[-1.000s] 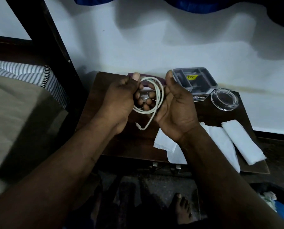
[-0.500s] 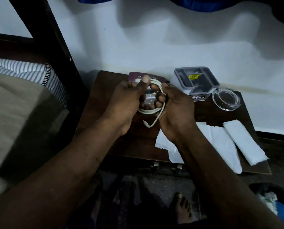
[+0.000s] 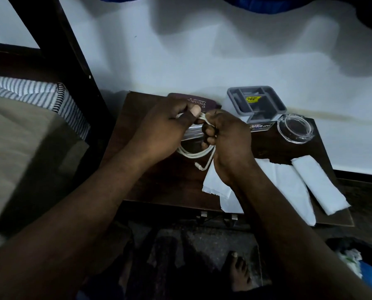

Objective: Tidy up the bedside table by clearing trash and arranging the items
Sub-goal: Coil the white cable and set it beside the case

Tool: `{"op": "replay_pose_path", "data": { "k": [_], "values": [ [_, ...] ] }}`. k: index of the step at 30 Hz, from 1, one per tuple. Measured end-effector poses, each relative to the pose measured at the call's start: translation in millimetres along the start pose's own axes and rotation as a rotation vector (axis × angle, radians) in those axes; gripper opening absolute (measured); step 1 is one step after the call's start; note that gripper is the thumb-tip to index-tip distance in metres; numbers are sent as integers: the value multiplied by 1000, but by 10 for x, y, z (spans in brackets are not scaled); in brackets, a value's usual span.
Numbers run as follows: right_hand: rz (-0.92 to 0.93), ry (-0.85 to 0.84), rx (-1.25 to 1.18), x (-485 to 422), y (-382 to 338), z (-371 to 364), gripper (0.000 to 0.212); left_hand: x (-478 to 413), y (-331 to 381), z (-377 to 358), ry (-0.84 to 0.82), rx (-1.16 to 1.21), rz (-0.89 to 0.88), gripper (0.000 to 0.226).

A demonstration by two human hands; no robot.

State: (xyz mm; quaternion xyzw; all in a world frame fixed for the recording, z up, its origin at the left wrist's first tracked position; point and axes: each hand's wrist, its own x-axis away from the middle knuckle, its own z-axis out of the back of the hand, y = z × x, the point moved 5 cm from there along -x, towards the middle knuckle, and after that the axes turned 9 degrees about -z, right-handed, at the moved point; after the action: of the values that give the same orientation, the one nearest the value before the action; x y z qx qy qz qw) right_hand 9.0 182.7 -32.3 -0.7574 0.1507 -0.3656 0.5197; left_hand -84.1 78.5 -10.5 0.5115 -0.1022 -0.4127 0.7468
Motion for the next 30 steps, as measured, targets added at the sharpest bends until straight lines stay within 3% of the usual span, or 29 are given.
{"op": "replay_pose_path", "data": {
  "k": [2, 5, 11, 14, 18, 20, 25, 30],
  "values": [
    [13, 16, 42, 10, 8, -8, 27, 24, 34, -15, -68, -125, -49, 24],
    [22, 11, 63, 28, 13, -22, 26, 38, 102, 7, -21, -415, -210, 30],
    [47, -40, 125, 116, 4, -97, 13, 35, 150, 106, 150, -456, -214, 19],
    [35, -45, 154, 109, -1, -39, 9, -29, -43, 239, 299, -261, -66, 29],
    [171, -87, 190, 103, -78, 9, 13, -54, -292, 230, 438, 379, 196, 37],
    [239, -90, 190, 87, -94, 19, 10, -80, -316, 160, 462, 565, 258, 42],
    [361, -98, 212, 69, -117, 6, 13, -54, -271, 115, 457, 885, 365, 38],
    [411, 102, 439, 35, -21, 7, 8, -45, -288, 66, 453, 1100, 427, 37]
  ]
}}
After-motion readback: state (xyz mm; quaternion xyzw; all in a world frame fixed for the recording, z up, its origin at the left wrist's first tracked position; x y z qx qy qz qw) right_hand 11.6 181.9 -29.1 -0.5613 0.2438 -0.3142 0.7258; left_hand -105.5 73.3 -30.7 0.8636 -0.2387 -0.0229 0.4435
